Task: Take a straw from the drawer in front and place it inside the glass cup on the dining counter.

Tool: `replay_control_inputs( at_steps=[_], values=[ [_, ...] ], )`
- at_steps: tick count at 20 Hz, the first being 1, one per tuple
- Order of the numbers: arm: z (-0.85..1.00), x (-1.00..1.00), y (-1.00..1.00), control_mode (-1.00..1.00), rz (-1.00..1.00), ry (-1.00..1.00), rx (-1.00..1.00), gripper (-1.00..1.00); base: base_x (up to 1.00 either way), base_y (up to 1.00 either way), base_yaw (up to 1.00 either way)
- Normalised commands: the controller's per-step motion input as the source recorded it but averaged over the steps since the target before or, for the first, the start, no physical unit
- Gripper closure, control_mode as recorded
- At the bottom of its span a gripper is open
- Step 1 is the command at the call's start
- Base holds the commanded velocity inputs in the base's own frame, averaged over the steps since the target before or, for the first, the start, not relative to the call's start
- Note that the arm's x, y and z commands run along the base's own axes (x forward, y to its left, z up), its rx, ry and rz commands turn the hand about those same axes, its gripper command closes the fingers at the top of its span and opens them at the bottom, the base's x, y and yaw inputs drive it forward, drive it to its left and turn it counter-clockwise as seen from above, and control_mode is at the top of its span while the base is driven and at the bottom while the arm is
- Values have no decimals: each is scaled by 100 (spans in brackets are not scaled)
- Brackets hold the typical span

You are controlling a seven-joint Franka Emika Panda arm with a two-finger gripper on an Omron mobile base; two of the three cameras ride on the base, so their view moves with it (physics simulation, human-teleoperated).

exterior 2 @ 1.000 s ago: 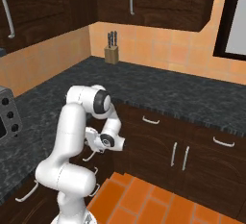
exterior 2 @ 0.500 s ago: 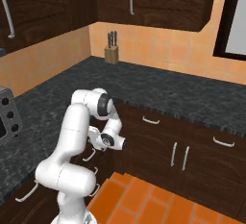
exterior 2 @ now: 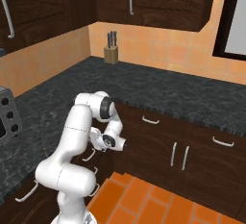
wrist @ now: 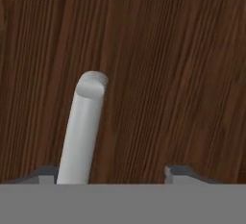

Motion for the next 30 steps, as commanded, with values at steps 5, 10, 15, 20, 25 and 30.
replay_control_inputs(
  at_steps=[5, 10, 15, 20, 25, 30],
  values=[
    [1, -47, -51, -100, 0, 0, 0, 100, 0, 0, 0],
    [8, -59, -96, -100, 0, -1, 1, 100, 0, 0, 0],
    [10, -70, -100, -100, 0, -1, 2, 100, 0, 0, 0],
    [9, -61, -100, -100, 0, 0, 0, 100, 0, 0, 0],
    [4, -45, -100, -100, 0, 0, 0, 100, 0, 0, 0],
    [-2, -38, -32, -100, -1, 3, -8, -100, 0, 0, 0]
  ],
)
